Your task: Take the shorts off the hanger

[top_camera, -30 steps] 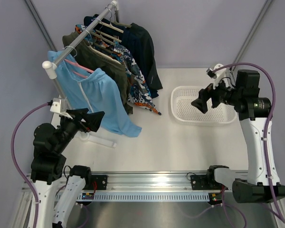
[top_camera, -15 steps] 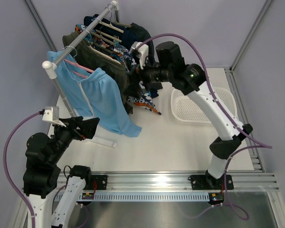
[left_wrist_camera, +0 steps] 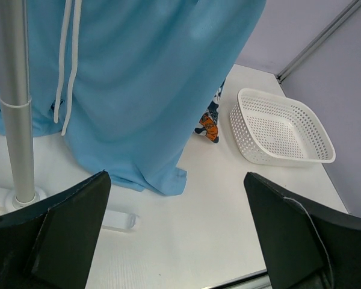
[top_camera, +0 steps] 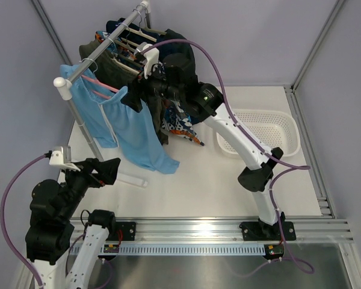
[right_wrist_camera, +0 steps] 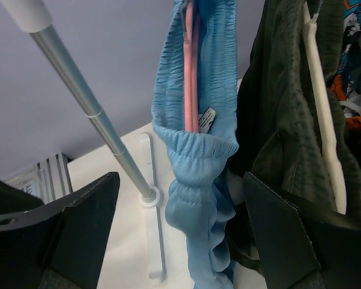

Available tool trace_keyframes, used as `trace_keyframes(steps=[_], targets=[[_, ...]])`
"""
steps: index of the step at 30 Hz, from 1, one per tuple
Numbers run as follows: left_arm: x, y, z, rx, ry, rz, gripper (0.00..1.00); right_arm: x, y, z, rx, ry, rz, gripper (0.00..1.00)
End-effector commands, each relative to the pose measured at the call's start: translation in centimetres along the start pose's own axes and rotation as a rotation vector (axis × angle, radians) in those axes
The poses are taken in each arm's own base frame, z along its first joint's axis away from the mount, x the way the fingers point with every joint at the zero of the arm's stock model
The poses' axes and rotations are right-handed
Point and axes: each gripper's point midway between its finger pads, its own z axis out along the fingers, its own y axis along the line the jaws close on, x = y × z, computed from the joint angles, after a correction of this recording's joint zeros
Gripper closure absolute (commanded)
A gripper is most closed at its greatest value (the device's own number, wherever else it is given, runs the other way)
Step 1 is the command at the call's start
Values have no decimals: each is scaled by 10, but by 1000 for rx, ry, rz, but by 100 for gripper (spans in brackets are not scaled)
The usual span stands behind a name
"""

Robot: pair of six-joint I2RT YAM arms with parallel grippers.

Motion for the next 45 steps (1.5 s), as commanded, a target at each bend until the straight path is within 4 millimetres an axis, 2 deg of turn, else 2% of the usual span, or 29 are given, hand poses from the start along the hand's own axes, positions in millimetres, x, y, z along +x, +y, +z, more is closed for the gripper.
trace_keyframes(steps=[1, 4, 8, 11, 20, 22, 26, 27, 28, 31, 35, 36, 39, 42, 45], targets=[[-16, -2, -11, -9, -70, 25, 1, -27, -8, 8, 34, -116, -44, 14], [-17, -2, -11, -9, -75, 24, 1, -17, -8, 17, 15, -98, -49, 20], [-17, -2, -10, -9, -70, 24, 1, -5, 3, 26, -40, -74, -59, 31], [-18, -3, -12, -7, -76, 25, 1, 2, 6, 33, -36, -62, -59, 32], [-23, -9, -17, 12, -90, 21, 1, 30, -12, 57, 12, -21, -82, 36], [-23, -9, -16, 12, -90, 14, 1, 38, -14, 62, 14, -7, -85, 40], [-23, -9, -17, 16, -97, -1, 1, 40, -15, 64, 8, -6, -103, 64], [-23, -10, -17, 19, -103, -2, 1, 36, -14, 63, 8, -13, -111, 79], [-24, -10, -17, 20, -107, -9, 1, 34, -13, 62, 4, -18, -117, 86], [-30, -13, -18, 27, -128, -16, 1, 18, -9, 54, -3, -56, -138, 100], [-43, -18, -16, 34, -157, -40, 1, -18, -2, 38, -3, -149, -162, 100], [-45, -19, -16, 36, -165, -45, 1, -36, 1, 30, -2, -198, -171, 100], [-54, -25, -15, 62, -191, -61, 1, -66, 7, 16, 1, -288, -189, 100], [-60, -29, -15, 75, -212, -74, 1, -84, 10, 7, -2, -340, -197, 100], [-64, -28, -14, 68, -230, -89, 1, -89, 12, 3, -5, -356, -197, 100]])
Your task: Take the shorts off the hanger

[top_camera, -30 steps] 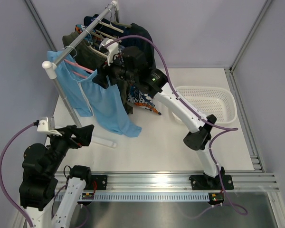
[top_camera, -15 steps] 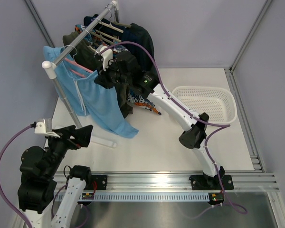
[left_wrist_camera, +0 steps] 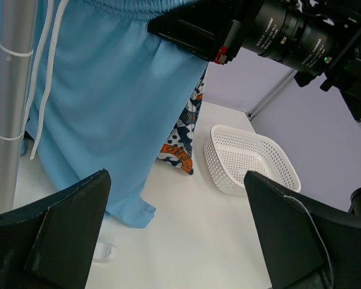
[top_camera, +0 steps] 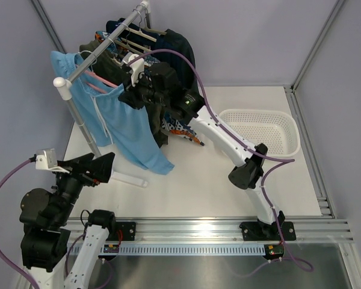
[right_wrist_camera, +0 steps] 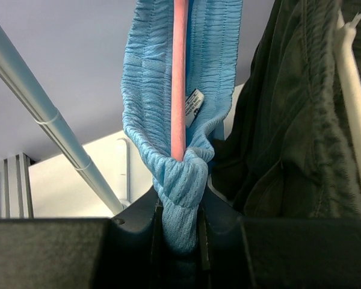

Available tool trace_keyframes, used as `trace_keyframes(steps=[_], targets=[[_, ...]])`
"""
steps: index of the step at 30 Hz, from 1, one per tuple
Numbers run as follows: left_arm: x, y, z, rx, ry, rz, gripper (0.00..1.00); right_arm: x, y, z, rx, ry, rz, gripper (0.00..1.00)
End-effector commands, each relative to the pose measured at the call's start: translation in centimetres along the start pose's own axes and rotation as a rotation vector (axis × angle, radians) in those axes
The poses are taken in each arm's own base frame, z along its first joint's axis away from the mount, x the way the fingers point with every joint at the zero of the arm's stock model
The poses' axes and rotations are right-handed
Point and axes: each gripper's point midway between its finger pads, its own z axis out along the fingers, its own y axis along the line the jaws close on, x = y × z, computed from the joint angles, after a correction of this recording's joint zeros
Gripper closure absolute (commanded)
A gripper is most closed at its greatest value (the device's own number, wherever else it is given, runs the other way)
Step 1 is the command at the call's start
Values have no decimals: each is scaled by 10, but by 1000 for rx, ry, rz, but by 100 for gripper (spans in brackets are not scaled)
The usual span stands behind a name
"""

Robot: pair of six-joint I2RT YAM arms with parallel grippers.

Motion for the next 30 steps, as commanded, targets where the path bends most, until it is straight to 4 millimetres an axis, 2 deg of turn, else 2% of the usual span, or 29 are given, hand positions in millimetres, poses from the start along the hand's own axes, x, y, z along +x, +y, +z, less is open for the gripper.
trace_keyframes(steps=[1, 4, 7, 8, 9, 11, 12, 14, 15, 18, 19, 20, 24, 28, 30], targets=[[-27, -10, 4, 18, -92, -30, 1, -127, 14, -54, 15, -342, -87, 100], [-31, -8, 5, 1, -112, -54, 1, -128, 14, -57, 14, -339, -89, 100], [-36, -6, 8, -15, -133, -87, 1, -117, 13, -57, 13, -298, -86, 100], [-38, -5, 8, -26, -144, -97, 1, -119, 14, -63, 12, -295, -86, 100], [-39, -4, 10, -30, -149, -117, 2, -104, 12, -59, 8, -253, -75, 100], [-43, -6, 15, -27, -160, -130, 4, -102, 10, -70, 8, -232, -72, 100], [-46, -8, 18, -21, -168, -146, 5, -86, 9, -67, 0, -191, -66, 100], [-48, -10, 26, -17, -157, -158, 7, -86, 7, -83, -5, -174, -76, 100], [-49, -11, 30, -14, -151, -174, 10, -71, 10, -83, -29, -136, -78, 100], [-56, -22, 45, 26, -137, -192, 17, -56, 16, -102, -76, -83, -120, 100], [-55, -27, 48, 55, -116, -191, 18, -61, 16, -116, -80, -87, -134, 100], [-56, -30, 54, 62, -100, -189, 20, -47, 16, -119, -94, -46, -141, 100], [-56, -45, 60, 150, -51, -39, 24, -32, 21, -149, -182, 6, -168, 100], [-47, -66, 50, 311, -7, 174, 25, -13, 26, -185, -258, 67, -210, 100], [-41, -74, 44, 394, 3, 306, 26, 4, 29, -198, -316, 105, -217, 100]])
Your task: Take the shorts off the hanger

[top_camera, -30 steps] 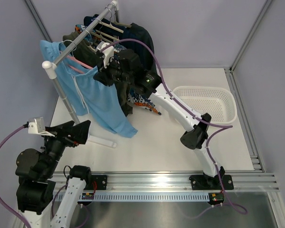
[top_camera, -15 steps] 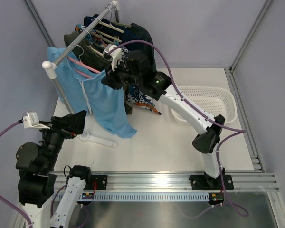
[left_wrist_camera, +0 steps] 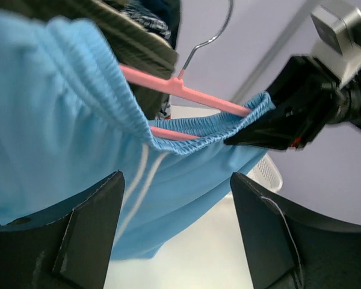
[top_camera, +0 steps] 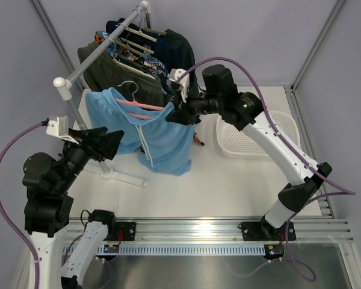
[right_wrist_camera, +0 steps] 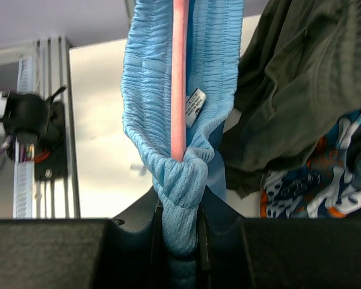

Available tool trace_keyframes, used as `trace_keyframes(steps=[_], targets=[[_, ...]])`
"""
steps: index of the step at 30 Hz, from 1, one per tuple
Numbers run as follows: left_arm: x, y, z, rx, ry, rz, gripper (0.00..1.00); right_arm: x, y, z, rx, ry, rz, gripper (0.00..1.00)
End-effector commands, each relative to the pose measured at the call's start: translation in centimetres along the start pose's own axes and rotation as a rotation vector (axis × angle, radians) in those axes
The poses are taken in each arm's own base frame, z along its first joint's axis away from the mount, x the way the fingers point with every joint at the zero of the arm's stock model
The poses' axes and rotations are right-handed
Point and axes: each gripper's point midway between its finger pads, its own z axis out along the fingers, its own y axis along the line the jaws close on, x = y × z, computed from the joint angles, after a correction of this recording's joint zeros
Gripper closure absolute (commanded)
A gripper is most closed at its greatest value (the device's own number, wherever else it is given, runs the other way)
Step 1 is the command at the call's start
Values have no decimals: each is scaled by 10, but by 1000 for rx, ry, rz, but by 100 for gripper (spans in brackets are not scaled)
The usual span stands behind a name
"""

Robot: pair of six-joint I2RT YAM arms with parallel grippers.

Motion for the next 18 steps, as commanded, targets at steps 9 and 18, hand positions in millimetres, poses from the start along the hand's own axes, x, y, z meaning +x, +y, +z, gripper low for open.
trace_keyframes(steps=[9, 18], targets=[[27, -67, -30, 582, 18, 660, 29, 61, 61, -91, -247, 123, -397, 100], [61, -83, -17, 828, 112, 537, 42, 79, 68, -106, -238, 157, -455, 100]])
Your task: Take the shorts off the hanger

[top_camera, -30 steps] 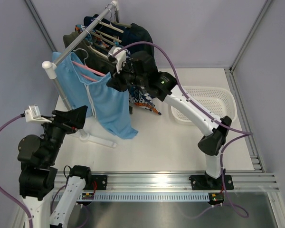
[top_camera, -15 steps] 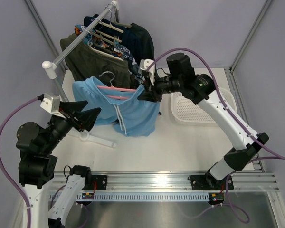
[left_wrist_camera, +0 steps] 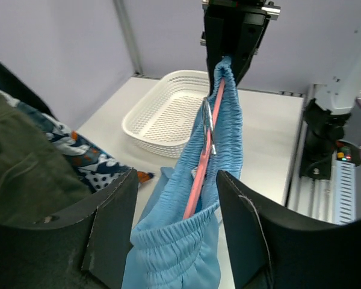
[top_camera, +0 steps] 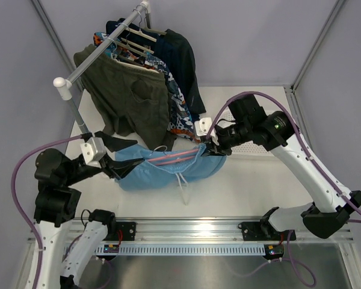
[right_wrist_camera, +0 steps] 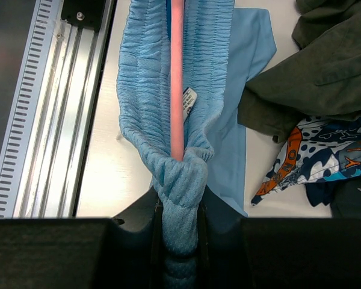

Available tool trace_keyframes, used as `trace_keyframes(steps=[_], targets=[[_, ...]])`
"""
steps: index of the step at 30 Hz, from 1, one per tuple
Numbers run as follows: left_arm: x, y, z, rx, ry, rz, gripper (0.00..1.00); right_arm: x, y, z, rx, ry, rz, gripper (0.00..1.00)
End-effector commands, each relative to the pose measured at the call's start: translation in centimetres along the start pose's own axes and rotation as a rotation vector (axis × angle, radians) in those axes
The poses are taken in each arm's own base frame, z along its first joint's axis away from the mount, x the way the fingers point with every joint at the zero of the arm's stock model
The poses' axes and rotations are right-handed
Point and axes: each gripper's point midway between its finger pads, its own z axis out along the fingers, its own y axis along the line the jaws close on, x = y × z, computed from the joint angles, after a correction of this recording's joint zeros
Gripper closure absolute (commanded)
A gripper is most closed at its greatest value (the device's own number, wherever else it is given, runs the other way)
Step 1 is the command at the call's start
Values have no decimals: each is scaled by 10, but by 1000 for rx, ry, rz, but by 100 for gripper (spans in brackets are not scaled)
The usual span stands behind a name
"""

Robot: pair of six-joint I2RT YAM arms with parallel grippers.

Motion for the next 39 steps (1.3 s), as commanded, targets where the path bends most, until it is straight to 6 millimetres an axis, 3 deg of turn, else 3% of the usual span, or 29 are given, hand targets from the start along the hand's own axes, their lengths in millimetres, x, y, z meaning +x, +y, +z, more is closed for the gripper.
trace_keyframes(steps=[1, 13, 18, 21, 29, 35, 36, 39], targets=[[-3, -13, 15, 154, -34, -1, 42, -17, -4, -9, 27, -58, -117, 100], [32, -16, 59, 186, 113, -34, 50, -26, -11, 3, -32, -80, -107, 100], [64, -16, 72, 192, 264, -14, 53, -31, -13, 3, -42, -86, -109, 100], [72, -12, 75, 166, 305, 10, 61, -30, -12, 4, -45, -84, -105, 100], [72, 9, 75, 63, 328, 60, 99, -25, -9, 2, -47, -61, -103, 100], [68, 12, 74, 40, 322, 54, 100, -26, -12, 2, -34, -60, -61, 100], [65, 11, 74, 37, 314, 51, 100, -26, -13, 2, -29, -57, -52, 99], [65, 14, 70, 1, 311, 27, 100, -24, -20, 1, 2, -53, -9, 66]])
